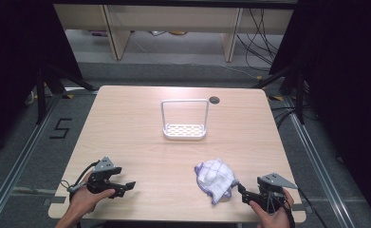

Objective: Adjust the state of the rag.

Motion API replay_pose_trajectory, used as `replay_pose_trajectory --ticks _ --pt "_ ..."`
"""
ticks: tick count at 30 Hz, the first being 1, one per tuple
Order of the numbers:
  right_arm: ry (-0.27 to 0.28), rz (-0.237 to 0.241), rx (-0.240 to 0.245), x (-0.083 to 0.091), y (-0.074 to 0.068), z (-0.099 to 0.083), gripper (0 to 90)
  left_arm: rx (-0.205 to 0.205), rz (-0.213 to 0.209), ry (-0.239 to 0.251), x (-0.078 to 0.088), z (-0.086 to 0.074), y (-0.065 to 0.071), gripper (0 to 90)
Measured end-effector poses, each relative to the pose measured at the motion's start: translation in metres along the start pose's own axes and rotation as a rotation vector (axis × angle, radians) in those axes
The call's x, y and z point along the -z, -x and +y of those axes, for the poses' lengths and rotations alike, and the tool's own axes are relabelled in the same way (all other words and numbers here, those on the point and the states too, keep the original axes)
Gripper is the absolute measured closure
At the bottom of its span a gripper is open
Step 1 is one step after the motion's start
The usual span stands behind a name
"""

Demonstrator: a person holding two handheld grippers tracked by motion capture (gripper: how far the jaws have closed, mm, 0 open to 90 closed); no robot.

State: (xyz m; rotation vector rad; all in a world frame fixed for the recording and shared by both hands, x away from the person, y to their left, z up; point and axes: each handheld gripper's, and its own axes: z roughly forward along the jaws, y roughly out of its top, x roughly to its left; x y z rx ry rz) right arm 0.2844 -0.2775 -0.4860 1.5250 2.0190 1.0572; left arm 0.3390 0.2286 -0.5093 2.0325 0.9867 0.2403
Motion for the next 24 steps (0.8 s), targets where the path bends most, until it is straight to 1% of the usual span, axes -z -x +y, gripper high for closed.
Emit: replay_pose_trajectory --ticks 1,2,3,4,5,6,7,8,9,10,11,12,13,14,15,16,17,18,19,20,21,22,23,24 --pt "0.001 0.004 -0.002 0.000 -0.001 0.000 21.1 0.003 -0.001 0.000 0.000 0.000 0.000 15.1" --pt "-0.004 0.010 -0.004 0.001 -0.002 0.001 21.7 -0.019 -0.003 -0.029 0.001 0.001 -0.001 15.1" --pt "-0.004 0.010 -0.004 0.001 -0.002 0.001 21.7 -0.019 -0.003 -0.029 0.001 0.001 -0.001 15.1" --pt "-0.002 0.001 0.012 0.001 -0.002 0.002 22.0 -0.007 -0.003 -0.009 -0.001 0.000 0.001 15.2" --pt "0.003 0.005 0.003 0.002 -0.004 0.003 22.5 -0.007 -0.003 -0.009 -0.001 0.000 0.001 15.2" --pt "-0.010 0.006 -0.043 0.004 -0.008 0.003 22.9 -0.029 -0.005 -0.032 0.000 0.000 0.000 15.2" --pt "-0.008 0.001 -0.022 0.004 -0.008 0.003 23.4 -0.027 -0.005 -0.028 -0.001 0.000 0.000 15.2" --pt "0.002 0.005 0.015 0.003 -0.006 0.004 23.9 -0.028 -0.003 -0.030 0.000 0.000 0.000 15.1" --pt "-0.002 0.006 0.024 0.005 -0.006 0.006 24.4 -0.019 -0.003 -0.022 -0.001 0.000 0.001 15.2" --pt "0.010 0.019 0.021 0.005 -0.008 0.006 25.2 -0.007 0.000 -0.010 -0.001 0.000 0.001 15.2" --pt "0.003 0.023 -0.003 0.006 -0.012 0.007 26.1 -0.007 0.002 -0.012 -0.001 0.000 0.001 15.2" --pt "0.018 0.032 0.037 0.006 -0.012 0.008 27.1 -0.005 0.004 -0.012 -0.001 0.000 0.001 15.2" --pt "0.023 0.044 0.051 0.006 -0.014 0.008 27.8 -0.005 0.004 -0.010 -0.001 0.000 0.001 15.2" --pt "-0.008 0.038 0.024 0.009 -0.019 0.009 28.5 -0.004 0.004 -0.009 -0.001 0.000 0.001 15.2" --pt "0.006 0.056 0.068 0.007 -0.019 0.010 29.9 -0.004 0.004 -0.009 -0.001 0.000 0.001 15.2" --pt "0.011 0.059 0.082 0.008 -0.022 0.011 32.0 -0.024 0.003 -0.027 0.000 0.001 0.001 15.2" --pt "0.012 0.080 0.084 0.007 -0.024 0.012 33.1 -0.025 0.005 -0.030 -0.001 0.001 0.001 15.2" --pt "-0.017 0.083 0.067 0.010 -0.030 0.013 33.9 -0.027 0.005 -0.031 -0.001 0.001 0.001 15.2" --pt "-0.003 0.094 0.069 0.008 -0.032 0.013 35.0 -0.007 0.005 -0.015 -0.002 0.000 0.003 15.3" --pt "-0.005 0.093 0.119 0.009 -0.032 0.016 35.8 -0.026 0.005 -0.031 -0.001 0.001 0.001 15.3" --pt "-0.018 0.095 0.087 0.010 -0.039 0.016 36.8 -0.027 0.005 -0.032 -0.001 0.001 0.001 15.3" --pt "-0.012 0.103 0.104 0.010 -0.040 0.017 38.0 -0.026 0.004 -0.032 0.000 0.000 0.001 15.3" --pt "-0.010 0.117 0.143 0.009 -0.040 0.019 39.1 -0.026 0.005 -0.031 0.000 0.000 0.001 15.3" --pt "-0.001 0.125 0.165 0.009 -0.043 0.021 40.2 -0.023 0.006 -0.029 0.000 0.000 0.001 15.3"
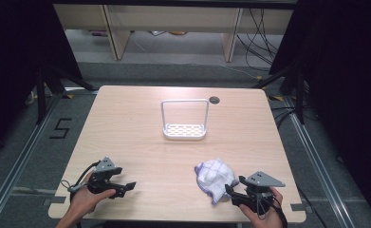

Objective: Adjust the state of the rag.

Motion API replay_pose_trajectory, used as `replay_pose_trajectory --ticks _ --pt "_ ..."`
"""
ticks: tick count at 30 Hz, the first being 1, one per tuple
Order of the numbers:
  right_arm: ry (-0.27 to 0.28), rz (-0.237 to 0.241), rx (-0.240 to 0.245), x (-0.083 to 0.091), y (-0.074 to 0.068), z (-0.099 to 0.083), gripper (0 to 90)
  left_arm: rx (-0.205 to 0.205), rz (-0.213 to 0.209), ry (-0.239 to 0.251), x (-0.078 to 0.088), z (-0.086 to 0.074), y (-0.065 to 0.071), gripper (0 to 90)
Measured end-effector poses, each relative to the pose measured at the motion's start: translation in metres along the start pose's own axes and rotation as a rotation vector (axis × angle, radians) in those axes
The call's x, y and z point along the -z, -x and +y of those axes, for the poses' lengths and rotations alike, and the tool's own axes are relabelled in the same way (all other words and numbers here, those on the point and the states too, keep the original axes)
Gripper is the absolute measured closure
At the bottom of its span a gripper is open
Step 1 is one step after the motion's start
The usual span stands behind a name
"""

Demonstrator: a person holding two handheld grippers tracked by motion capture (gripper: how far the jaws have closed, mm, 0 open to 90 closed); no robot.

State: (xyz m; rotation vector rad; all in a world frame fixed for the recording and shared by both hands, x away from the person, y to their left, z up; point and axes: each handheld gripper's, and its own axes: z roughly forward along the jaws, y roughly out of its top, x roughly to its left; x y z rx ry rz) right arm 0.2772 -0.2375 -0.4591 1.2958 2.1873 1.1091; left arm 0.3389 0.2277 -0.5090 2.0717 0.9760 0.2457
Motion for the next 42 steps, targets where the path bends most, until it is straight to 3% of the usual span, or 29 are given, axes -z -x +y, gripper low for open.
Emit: replay_pose_trajectory --ticks 2,3,5,16,18,19,21,24,26,29,31,34,37,39,40,41,42 --pt "-0.010 0.022 -0.013 -0.001 -0.008 0.002 42.3 0.001 0.000 -0.003 -0.001 0.000 0.001 15.3" --pt "-0.002 0.029 0.027 -0.002 -0.008 0.003 43.2 0.001 0.000 -0.003 -0.001 0.000 0.001 15.3" --pt "-0.012 0.053 0.049 -0.006 -0.013 0.005 46.1 -0.004 -0.004 -0.008 -0.002 0.000 0.001 15.3" --pt "-0.090 0.108 0.131 -0.032 -0.033 0.006 58.2 -0.011 0.000 -0.023 -0.003 0.000 0.001 15.5" --pt "-0.110 0.098 0.151 -0.039 -0.036 0.006 60.2 0.011 -0.001 -0.003 -0.004 0.000 0.003 15.6" --pt "-0.138 0.100 0.140 -0.042 -0.038 0.006 62.0 -0.002 0.000 -0.013 -0.004 0.000 0.003 15.6" --pt "-0.174 0.086 0.165 -0.047 -0.039 0.004 64.8 -0.015 0.014 -0.027 -0.004 0.000 0.001 15.6" --pt "-0.207 0.041 0.231 -0.055 -0.037 -0.001 71.6 0.006 0.002 -0.008 -0.004 0.000 0.003 15.6" --pt "-0.224 0.049 0.243 -0.057 -0.036 -0.003 78.9 0.007 0.000 -0.005 -0.004 0.000 0.003 15.7" --pt "-0.181 0.065 0.244 -0.051 -0.034 0.000 87.0 0.007 0.000 -0.004 -0.004 -0.001 0.003 15.8" --pt "-0.161 0.076 0.233 -0.045 -0.035 0.003 88.1 -0.010 -0.001 -0.023 -0.003 0.000 0.001 15.8" --pt "-0.089 0.097 0.214 -0.034 -0.031 0.010 88.4 -0.007 0.001 -0.016 -0.002 0.000 0.001 15.9" --pt "-0.038 0.107 0.186 -0.018 -0.028 0.022 88.5 -0.001 -0.001 -0.001 -0.002 0.002 0.002 16.1" --pt "-0.009 0.108 0.195 -0.015 -0.025 0.025 88.5 0.019 -0.011 0.025 -0.004 0.004 0.005 16.8" --pt "0.018 0.119 0.156 -0.004 -0.019 0.036 88.5 0.011 -0.023 0.045 -0.006 0.007 0.009 17.2" --pt "0.018 0.119 0.156 -0.004 -0.019 0.036 88.5 0.011 -0.023 0.045 -0.006 0.007 0.009 17.6" --pt "0.048 0.117 0.142 0.001 -0.010 0.043 88.5 0.012 -0.038 0.056 -0.009 0.011 0.015 17.6"
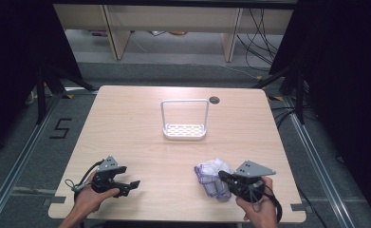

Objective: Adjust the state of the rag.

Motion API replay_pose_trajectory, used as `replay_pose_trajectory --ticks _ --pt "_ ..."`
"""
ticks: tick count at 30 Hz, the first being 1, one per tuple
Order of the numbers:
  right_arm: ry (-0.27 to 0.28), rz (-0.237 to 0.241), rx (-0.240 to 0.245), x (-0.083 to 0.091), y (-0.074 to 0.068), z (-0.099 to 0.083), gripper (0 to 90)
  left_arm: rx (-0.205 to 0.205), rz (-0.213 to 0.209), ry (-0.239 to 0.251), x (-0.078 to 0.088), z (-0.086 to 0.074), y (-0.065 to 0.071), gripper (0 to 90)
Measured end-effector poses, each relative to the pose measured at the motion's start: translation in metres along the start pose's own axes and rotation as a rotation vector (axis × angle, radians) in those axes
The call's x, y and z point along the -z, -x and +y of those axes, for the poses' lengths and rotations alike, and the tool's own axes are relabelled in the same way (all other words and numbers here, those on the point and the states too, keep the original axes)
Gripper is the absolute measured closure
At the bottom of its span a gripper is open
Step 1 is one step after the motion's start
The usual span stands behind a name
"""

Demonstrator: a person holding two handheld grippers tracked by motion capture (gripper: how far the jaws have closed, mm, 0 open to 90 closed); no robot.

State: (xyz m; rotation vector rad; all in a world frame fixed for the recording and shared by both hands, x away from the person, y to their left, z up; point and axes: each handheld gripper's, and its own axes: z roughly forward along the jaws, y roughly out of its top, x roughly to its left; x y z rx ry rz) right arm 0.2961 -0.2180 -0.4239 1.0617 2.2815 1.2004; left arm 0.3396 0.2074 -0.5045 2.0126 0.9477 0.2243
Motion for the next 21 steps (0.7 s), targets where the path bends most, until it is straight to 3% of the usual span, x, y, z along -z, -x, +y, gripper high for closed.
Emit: replay_pose_trajectory --ticks 2,5,8,9,11,12,13,14,15,16,17,20,21 --pt "0.006 0.010 -0.055 0.003 0.006 0.003 88.5 -0.006 -0.018 0.002 -0.006 0.005 0.006 17.6" --pt "0.046 0.027 -0.073 0.001 0.020 0.004 88.6 -0.023 -0.043 0.018 -0.018 0.014 0.015 18.0" --pt "0.033 0.028 -0.122 0.002 0.024 0.006 88.6 -0.051 -0.086 0.027 -0.037 0.030 0.027 20.9" --pt "0.064 0.012 -0.085 0.001 0.029 0.007 88.6 -0.060 -0.108 0.028 -0.043 0.035 0.032 22.8" --pt "0.069 0.012 -0.110 0.002 0.030 0.009 88.6 -0.073 -0.126 0.026 -0.048 0.041 0.037 24.5" --pt "0.075 0.000 -0.122 0.004 0.035 0.012 88.6 -0.086 -0.169 0.037 -0.061 0.050 0.049 25.2" --pt "0.071 -0.008 -0.098 0.005 0.041 0.013 88.6 -0.086 -0.188 0.036 -0.066 0.054 0.055 25.8" --pt "0.080 -0.008 -0.127 0.005 0.043 0.014 88.6 -0.084 -0.209 0.025 -0.071 0.057 0.060 26.2" --pt "0.077 -0.021 -0.107 0.006 0.048 0.015 88.6 -0.084 -0.209 0.025 -0.071 0.057 0.060 26.7" --pt "0.084 -0.010 -0.155 0.005 0.047 0.015 88.6 -0.088 -0.228 0.029 -0.080 0.063 0.071 26.8" --pt "0.089 -0.012 -0.149 0.004 0.051 0.016 88.6 -0.109 -0.239 0.022 -0.084 0.065 0.075 27.2" --pt "0.079 -0.020 -0.136 0.003 0.058 0.015 88.6 -0.108 -0.262 0.015 -0.093 0.069 0.083 29.7" --pt "0.078 -0.009 -0.172 0.002 0.059 0.015 88.6 -0.102 -0.275 0.011 -0.098 0.070 0.086 29.7"
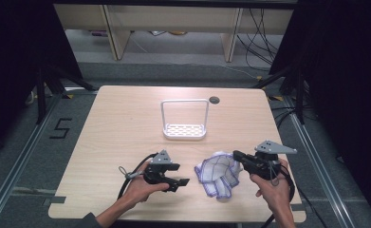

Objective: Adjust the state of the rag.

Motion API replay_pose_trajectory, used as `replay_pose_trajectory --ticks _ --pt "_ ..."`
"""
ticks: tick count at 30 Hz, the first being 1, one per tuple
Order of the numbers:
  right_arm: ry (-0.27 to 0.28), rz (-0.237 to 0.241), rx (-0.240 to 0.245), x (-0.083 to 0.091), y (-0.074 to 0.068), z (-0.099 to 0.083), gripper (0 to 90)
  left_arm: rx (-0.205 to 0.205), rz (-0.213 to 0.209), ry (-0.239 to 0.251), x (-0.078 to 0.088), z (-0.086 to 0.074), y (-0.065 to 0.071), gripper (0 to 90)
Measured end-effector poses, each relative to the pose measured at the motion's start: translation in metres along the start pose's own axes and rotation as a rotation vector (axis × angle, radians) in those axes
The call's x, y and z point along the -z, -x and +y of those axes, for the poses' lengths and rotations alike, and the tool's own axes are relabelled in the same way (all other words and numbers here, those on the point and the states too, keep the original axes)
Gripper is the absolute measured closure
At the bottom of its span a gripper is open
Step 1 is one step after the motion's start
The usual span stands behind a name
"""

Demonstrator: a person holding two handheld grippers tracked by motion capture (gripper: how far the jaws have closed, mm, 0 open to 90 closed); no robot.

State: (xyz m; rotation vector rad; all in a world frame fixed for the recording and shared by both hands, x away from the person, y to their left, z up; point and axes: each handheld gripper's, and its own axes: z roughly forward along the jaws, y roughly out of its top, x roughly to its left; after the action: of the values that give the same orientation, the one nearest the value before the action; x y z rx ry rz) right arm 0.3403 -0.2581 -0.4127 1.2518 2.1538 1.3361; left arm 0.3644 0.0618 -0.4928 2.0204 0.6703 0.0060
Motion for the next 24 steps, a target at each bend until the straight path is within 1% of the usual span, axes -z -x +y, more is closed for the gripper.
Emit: replay_pose_trajectory --ticks 1,3,4,5,6,7,8,9,10,11,12,13,14,15,16,17,18,19,20,21,22,23,24 --pt "-0.011 -0.003 -0.015 0.000 0.004 0.000 88.6 -0.001 -0.008 -0.009 -0.011 0.002 0.002 30.3" --pt "0.002 -0.005 0.008 0.000 0.010 -0.001 88.6 -0.011 0.003 -0.038 -0.021 0.004 0.003 30.6" --pt "0.000 -0.001 -0.036 0.000 0.009 -0.001 88.6 -0.013 0.004 -0.052 -0.024 0.005 0.003 30.5" --pt "0.008 -0.005 -0.004 0.000 0.013 -0.001 88.6 -0.004 0.000 -0.059 -0.028 0.006 0.003 30.5" --pt "0.008 -0.005 -0.004 0.000 0.013 -0.001 88.6 -0.004 0.000 -0.059 -0.028 0.006 0.003 31.4" --pt "0.000 0.000 -0.039 0.001 0.013 -0.002 88.6 -0.011 0.002 -0.070 -0.035 0.008 0.003 33.1" --pt "0.007 -0.001 -0.038 0.000 0.014 -0.003 88.6 -0.018 0.004 -0.085 -0.038 0.009 0.004 33.4" --pt "0.007 0.002 -0.015 0.000 0.017 -0.003 88.6 -0.018 0.010 -0.095 -0.041 0.010 0.005 34.1" --pt "0.007 0.002 -0.015 0.000 0.017 -0.003 88.6 -0.018 0.010 -0.095 -0.041 0.010 0.005 36.0" --pt "-0.001 -0.004 -0.006 -0.001 0.017 -0.004 88.6 -0.020 0.007 -0.100 -0.045 0.010 0.006 37.1" --pt "0.001 -0.007 -0.002 -0.001 0.017 -0.004 88.6 -0.018 0.017 -0.130 -0.052 0.010 0.008 37.7" --pt "-0.004 -0.006 -0.002 -0.001 0.017 -0.004 88.6 -0.014 0.021 -0.137 -0.056 0.010 0.009 38.8" --pt "-0.002 -0.002 -0.003 -0.002 0.017 -0.004 88.6 -0.025 0.031 -0.151 -0.058 0.010 0.009 42.0" --pt "0.002 -0.003 -0.004 -0.002 0.017 -0.004 88.6 -0.031 0.040 -0.141 -0.060 0.010 0.010 46.6" --pt "0.002 -0.003 -0.004 -0.002 0.017 -0.004 88.6 -0.031 0.040 -0.141 -0.060 0.010 0.010 53.0" --pt "0.007 0.001 -0.004 -0.002 0.017 -0.004 88.6 -0.061 0.059 -0.133 -0.061 0.013 0.010 60.7" --pt "0.008 0.000 0.000 -0.001 0.017 -0.004 88.6 -0.078 0.060 -0.124 -0.061 0.015 0.010 68.5" --pt "0.007 -0.005 0.006 -0.001 0.018 -0.004 88.6 -0.086 0.062 -0.118 -0.060 0.016 0.010 75.0" --pt "0.008 -0.002 0.000 -0.001 0.017 -0.004 88.6 -0.090 0.068 -0.113 -0.058 0.018 0.010 80.4" --pt "0.009 -0.002 0.008 0.000 0.018 -0.004 88.6 -0.101 0.053 -0.105 -0.057 0.020 0.009 85.5" --pt "0.007 -0.002 0.008 0.000 0.018 -0.003 88.6 -0.112 0.054 -0.107 -0.053 0.023 0.010 87.4" --pt "0.005 0.002 0.004 0.001 0.018 -0.003 88.6 -0.119 0.043 -0.106 -0.049 0.025 0.010 88.2" --pt "0.005 0.002 0.004 0.001 0.018 -0.003 88.6 -0.119 0.043 -0.106 -0.049 0.025 0.010 88.5"
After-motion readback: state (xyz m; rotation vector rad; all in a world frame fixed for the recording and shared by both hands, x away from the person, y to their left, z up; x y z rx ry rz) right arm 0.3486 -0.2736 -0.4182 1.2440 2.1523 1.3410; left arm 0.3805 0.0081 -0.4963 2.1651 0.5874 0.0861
